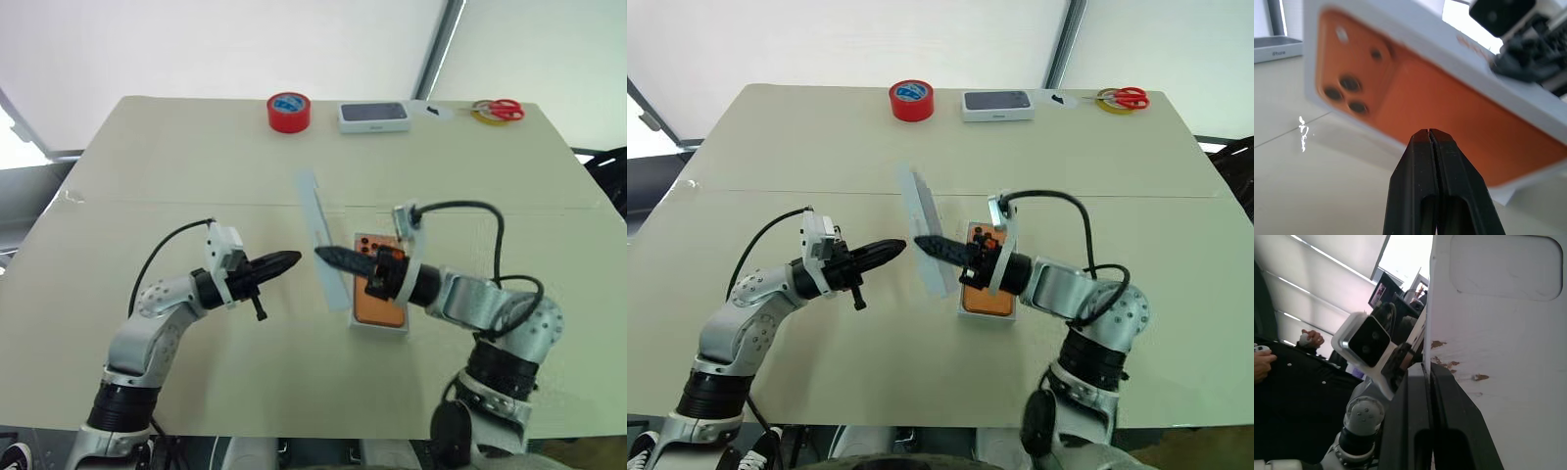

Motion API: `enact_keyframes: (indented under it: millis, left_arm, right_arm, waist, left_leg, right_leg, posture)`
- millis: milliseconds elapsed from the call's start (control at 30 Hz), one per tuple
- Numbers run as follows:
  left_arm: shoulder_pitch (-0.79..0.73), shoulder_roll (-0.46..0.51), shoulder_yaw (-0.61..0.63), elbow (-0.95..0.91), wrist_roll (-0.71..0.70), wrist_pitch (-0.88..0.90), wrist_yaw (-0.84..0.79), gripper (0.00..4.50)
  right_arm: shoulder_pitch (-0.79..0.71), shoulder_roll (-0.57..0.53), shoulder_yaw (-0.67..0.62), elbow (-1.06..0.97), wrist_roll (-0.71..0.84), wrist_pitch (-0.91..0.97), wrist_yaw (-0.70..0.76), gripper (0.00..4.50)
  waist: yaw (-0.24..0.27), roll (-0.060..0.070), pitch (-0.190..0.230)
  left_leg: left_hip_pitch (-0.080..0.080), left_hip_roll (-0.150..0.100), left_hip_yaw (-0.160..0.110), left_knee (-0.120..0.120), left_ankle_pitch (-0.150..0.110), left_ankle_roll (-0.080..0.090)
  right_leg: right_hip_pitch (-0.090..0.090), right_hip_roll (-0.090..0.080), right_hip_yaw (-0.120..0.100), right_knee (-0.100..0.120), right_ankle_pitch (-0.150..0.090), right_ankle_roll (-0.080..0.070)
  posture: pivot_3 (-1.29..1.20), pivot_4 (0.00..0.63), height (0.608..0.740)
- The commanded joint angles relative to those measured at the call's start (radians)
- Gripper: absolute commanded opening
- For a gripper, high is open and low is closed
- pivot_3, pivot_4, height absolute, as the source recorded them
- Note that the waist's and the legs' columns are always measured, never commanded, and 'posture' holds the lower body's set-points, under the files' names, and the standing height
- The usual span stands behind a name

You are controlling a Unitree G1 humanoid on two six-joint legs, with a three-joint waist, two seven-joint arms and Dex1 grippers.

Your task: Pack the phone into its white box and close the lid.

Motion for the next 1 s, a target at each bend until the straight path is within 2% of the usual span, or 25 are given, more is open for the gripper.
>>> enact_keyframes:
  millis: [33,167,300,400,800,867,1000]
  left_arm:
    - [-0.003,-0.007,0.01,-0.046,-0.014,-0.028,0.0,0.04]
    - [0.011,-0.009,-0.016,-0.052,0.012,-0.041,0.001,0.04]
    - [0.022,-0.026,-0.029,-0.065,0.012,-0.034,0.022,0.04]
    - [0.027,-0.041,-0.048,-0.057,0.044,-0.059,0.036,0.04]
    - [0.004,-0.065,-0.008,-0.044,-0.05,0.031,0.047,0.04]
    - [0.006,-0.063,0.003,-0.052,-0.076,0.064,0.057,0.04]
    - [0.044,-0.047,-0.061,-0.049,0.003,0.017,0.034,0.04]
  right_arm:
    - [0.031,-0.076,0.142,-0.001,0.27,-0.201,-0.16,0.0]
    - [0.043,-0.14,0.237,0.004,0.293,-0.317,-0.221,0.0]
    - [0.035,-0.154,0.276,0.007,0.293,-0.397,-0.245,0.0]
    - [0.045,-0.144,0.284,0.016,0.293,-0.428,-0.252,0.0]
    - [0.076,-0.073,0.31,-0.009,0.293,-0.477,-0.303,0.0]
    - [0.084,-0.091,0.31,0.005,0.293,-0.472,-0.297,0.0]
    - [0.134,-0.161,0.291,0.038,0.293,-0.454,-0.266,0.0]
  waist:
    - [-0.001,0.0,0.0]
    - [-0.001,0.0,0.0]
    - [0.005,0.0,0.0]
    - [0.006,0.0,0.0]
    - [0.004,0.0,0.0]
    - [0.004,0.0,0.0]
    - [0.005,0.0,0.0]
  left_leg:
    - [0.0,0.0,0.0,0.0,0.0,0.0]
    - [0.0,0.001,0.0,0.0,0.0,0.001]
    - [0.0,0.001,0.0,0.0,-0.001,0.001]
    - [-0.001,0.001,0.0,0.001,-0.001,0.002]
    - [-0.001,0.001,0.0,0.001,-0.001,0.002]
    - [-0.001,0.001,0.0,0.001,-0.001,0.002]
    - [-0.001,0.001,0.0,0.001,-0.001,0.002]
  right_leg:
    - [0.0,0.0,0.0,0.0,0.0,0.0]
    - [0.0,0.001,0.0,0.0,0.0,0.0]
    - [0.0,0.001,0.0,0.0,0.0,0.0]
    - [0.0,0.001,0.0,0.0,0.0,0.0]
    - [-0.001,0.001,0.0,0.0,0.0,0.0]
    - [-0.001,0.001,0.0,0.0,0.0,0.0]
    - [-0.001,0.001,0.0,0.0,0.0,0.0]
  posture:
    - [0.0,0.15,0.73]
    - [0.0,0.15,0.73]
    - [0.0,0.15,0.73]
    - [0.0,0.15,0.73]
    - [0.0,0.15,0.73]
    - [0.0,0.15,0.73]
    - [0.0,0.15,0.73]
